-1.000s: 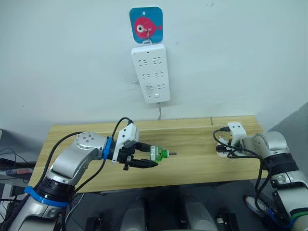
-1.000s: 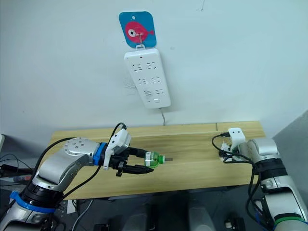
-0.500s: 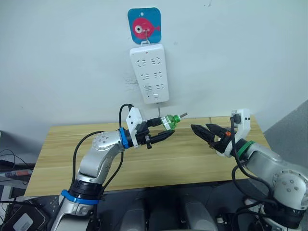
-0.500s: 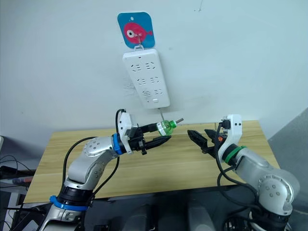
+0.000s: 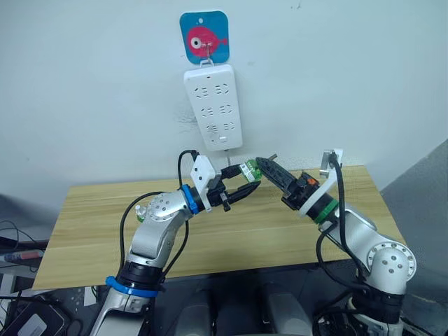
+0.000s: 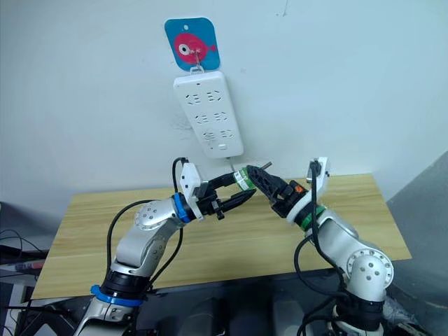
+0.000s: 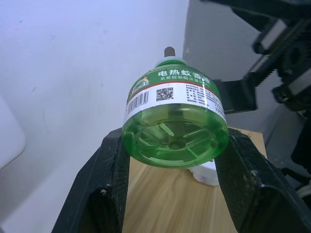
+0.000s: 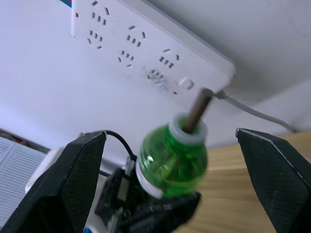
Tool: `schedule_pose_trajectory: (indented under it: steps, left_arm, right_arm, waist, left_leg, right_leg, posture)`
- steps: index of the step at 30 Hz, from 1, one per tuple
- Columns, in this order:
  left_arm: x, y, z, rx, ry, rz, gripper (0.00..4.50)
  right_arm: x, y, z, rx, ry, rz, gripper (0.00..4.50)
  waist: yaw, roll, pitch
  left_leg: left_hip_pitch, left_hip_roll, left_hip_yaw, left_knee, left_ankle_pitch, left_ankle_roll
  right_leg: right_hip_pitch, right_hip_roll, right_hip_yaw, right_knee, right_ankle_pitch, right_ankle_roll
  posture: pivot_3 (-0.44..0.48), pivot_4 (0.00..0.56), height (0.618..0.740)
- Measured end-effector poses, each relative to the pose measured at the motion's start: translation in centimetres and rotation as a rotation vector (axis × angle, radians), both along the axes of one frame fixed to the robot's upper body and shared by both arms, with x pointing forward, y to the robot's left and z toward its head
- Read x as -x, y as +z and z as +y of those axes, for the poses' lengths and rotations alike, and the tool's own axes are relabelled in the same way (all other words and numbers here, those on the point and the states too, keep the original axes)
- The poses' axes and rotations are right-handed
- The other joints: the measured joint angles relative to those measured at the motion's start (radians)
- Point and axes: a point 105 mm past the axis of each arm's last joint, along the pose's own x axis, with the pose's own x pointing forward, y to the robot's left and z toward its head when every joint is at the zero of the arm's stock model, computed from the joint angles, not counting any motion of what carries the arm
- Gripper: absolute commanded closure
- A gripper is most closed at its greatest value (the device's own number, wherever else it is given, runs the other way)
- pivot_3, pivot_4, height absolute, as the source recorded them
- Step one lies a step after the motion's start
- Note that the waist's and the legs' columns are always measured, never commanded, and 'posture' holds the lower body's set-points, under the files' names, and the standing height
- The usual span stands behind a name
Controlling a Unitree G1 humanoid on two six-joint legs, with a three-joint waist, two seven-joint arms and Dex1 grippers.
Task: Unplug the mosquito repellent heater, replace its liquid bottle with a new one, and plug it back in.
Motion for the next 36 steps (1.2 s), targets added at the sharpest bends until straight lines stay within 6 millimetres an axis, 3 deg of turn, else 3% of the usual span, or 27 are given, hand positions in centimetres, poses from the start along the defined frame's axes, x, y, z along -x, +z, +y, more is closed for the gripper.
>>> schedule_pose_trajectory:
  steps: [2, 10, 11, 18, 25, 27, 30, 32, 36]
  left_arm:
    - [0.0, 0.0, -0.1, -0.001, -0.003, 0.001, 2.31]
    - [0.2, 0.4, -0.2, 0.004, 0.001, -0.021, 2.31]
    - [0.2, 0.4, -0.2, 0.003, 0.002, -0.023, 2.31]
    - [0.6, 0.3, -0.2, 0.002, -0.012, -0.024, 2.31]
    - [1.1, -0.6, 1.3, -0.143, -0.018, -0.105, 0.08]
    - [1.1, -1.8, 2.6, -0.206, 0.001, -0.078, 0.0]
    - [1.7, -3.5, 4.3, -0.305, 0.0, -0.037, 0.0]
    - [2.0, -4.4, 5.2, -0.346, 0.01, -0.005, 0.0]
    - [2.8, -4.1, 4.7, -0.346, -0.012, 0.021, 0.0]
  right_arm:
    - [-0.2, 0.2, 0.4, -0.021, 0.004, 0.001, 0.59]
    - [-0.6, 0.2, 0.5, -0.047, -0.014, 0.014, 3.54]
    - [-0.6, 0.2, 0.5, -0.051, -0.011, 0.014, 3.69]
    - [-0.3, 0.2, 0.6, -0.048, 0.008, 0.022, 3.68]
    - [-0.5, -0.3, -0.1, 0.048, -0.009, -0.001, 3.68]
    - [-1.2, -0.6, -1.1, 0.128, -0.068, -0.028, 3.68]
    - [-3.1, -3.0, -2.9, 0.389, -0.188, -0.078, 3.68]
    - [-4.9, -5.7, -4.7, 0.578, -0.289, -0.094, 3.68]
    - [-7.2, -9.6, -5.5, 0.759, -0.378, -0.144, 3.68]
  waist:
    - [0.0, 0.0, 0.0]
    - [0.0, 0.0, 0.0]
    - [0.0, 0.0, 0.0]
    - [0.0, 0.0, 0.0]
    - [0.001, 0.0, 0.0]
    - [0.001, 0.0, 0.0]
    - [0.001, 0.0, 0.0]
    - [0.006, 0.0, 0.0]
    - [0.017, 0.0, 0.0]
  left_leg:
    - [0.0, 0.0, 0.0, 0.0, 0.0, 0.0]
    - [0.0, 0.0, 0.0, 0.0, 0.0, 0.0]
    - [0.0, 0.0, 0.0, 0.0, 0.0, 0.0]
    - [0.0, 0.0, 0.0, 0.0, 0.0, 0.0]
    - [0.0, 0.0, 0.0, 0.0, 0.0, 0.0]
    - [0.0, 0.0, 0.0, 0.0, 0.0, 0.0]
    - [0.001, 0.0, 0.0, 0.0, 0.0, 0.0]
    - [0.001, 0.0, 0.0, 0.0, 0.0, 0.0]
    - [0.001, 0.0, 0.001, 0.0, 0.0, 0.0]
  right_leg:
    - [0.0, 0.0, 0.0, 0.0, 0.0, 0.0]
    - [0.0, 0.0, 0.0, 0.0, 0.0, 0.0]
    - [0.0, 0.0, 0.0, 0.0, 0.0, 0.0]
    - [0.0, 0.0, 0.0, 0.0, 0.0, 0.0]
    - [0.0, 0.0, 0.0, 0.0, 0.0, 0.0]
    - [0.0, 0.0, 0.0, 0.0, 0.0, 0.0]
    - [0.0, 0.0, 0.0, 0.0, 0.0, 0.0]
    - [0.0, 0.0, 0.0, 0.0, 0.0, 0.0]
    - [-0.001, 0.0, 0.0, 0.0, 0.0, 0.0]
  posture:
    - [-0.202, 0.183, 0.74]
    - [-0.196, 0.185, 0.74]
    - [-0.194, 0.187, 0.74]
    - [-0.192, 0.187, 0.74]
    - [-0.177, 0.197, 0.74]
    - [-0.177, 0.197, 0.74]
    - [-0.152, 0.205, 0.74]
    - [-0.138, 0.21, 0.74]
    - [-0.113, 0.225, 0.74]
